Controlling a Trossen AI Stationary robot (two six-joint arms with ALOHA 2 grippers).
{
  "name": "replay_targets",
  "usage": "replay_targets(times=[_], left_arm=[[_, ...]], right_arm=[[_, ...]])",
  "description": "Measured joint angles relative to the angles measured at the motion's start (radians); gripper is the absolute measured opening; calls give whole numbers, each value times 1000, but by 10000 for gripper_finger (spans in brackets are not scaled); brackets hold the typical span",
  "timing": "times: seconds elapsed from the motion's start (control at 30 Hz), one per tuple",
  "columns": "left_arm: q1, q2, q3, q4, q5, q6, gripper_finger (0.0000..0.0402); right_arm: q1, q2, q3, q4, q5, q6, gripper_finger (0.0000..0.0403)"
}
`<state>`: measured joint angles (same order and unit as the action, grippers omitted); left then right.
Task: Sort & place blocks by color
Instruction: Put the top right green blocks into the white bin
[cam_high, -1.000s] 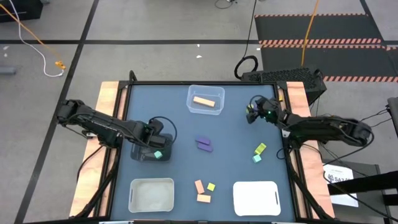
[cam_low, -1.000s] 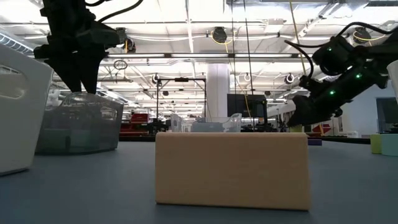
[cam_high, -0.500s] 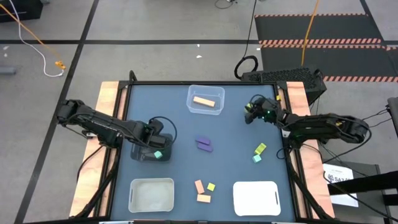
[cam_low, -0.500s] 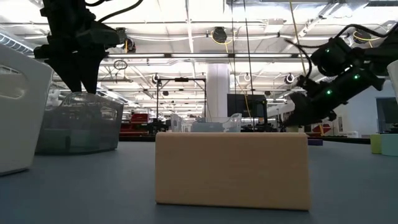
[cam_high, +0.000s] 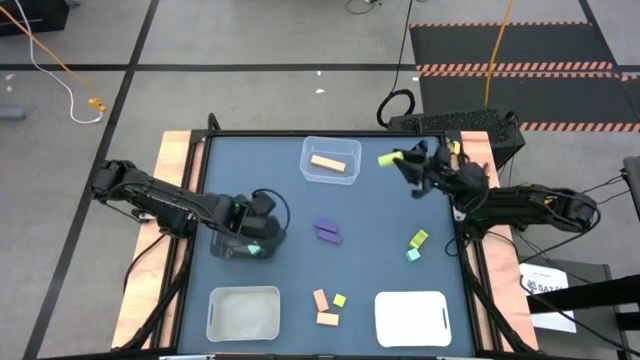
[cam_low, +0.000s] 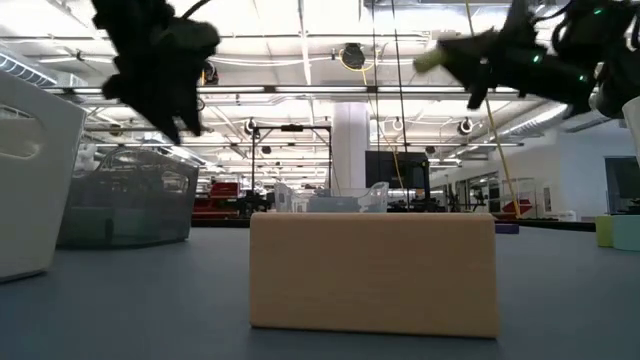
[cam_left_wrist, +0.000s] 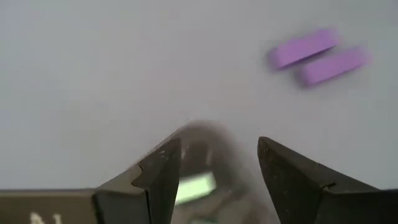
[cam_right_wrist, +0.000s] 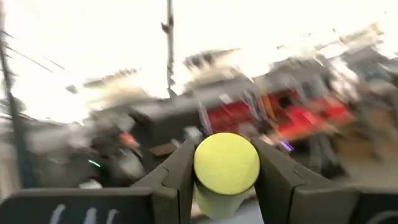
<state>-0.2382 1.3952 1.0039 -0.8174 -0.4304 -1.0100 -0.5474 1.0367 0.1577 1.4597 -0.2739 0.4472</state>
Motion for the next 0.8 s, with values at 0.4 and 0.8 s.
replay_targets(times=[0.4,0.8], left_arm=[[2,0,0,556,-26,490,214],[3,0,0,583,-26,542,214]], right_arm=[[180,1,117,-300,-136,12,108],[518,1,424,-1121,-186,-41,108]])
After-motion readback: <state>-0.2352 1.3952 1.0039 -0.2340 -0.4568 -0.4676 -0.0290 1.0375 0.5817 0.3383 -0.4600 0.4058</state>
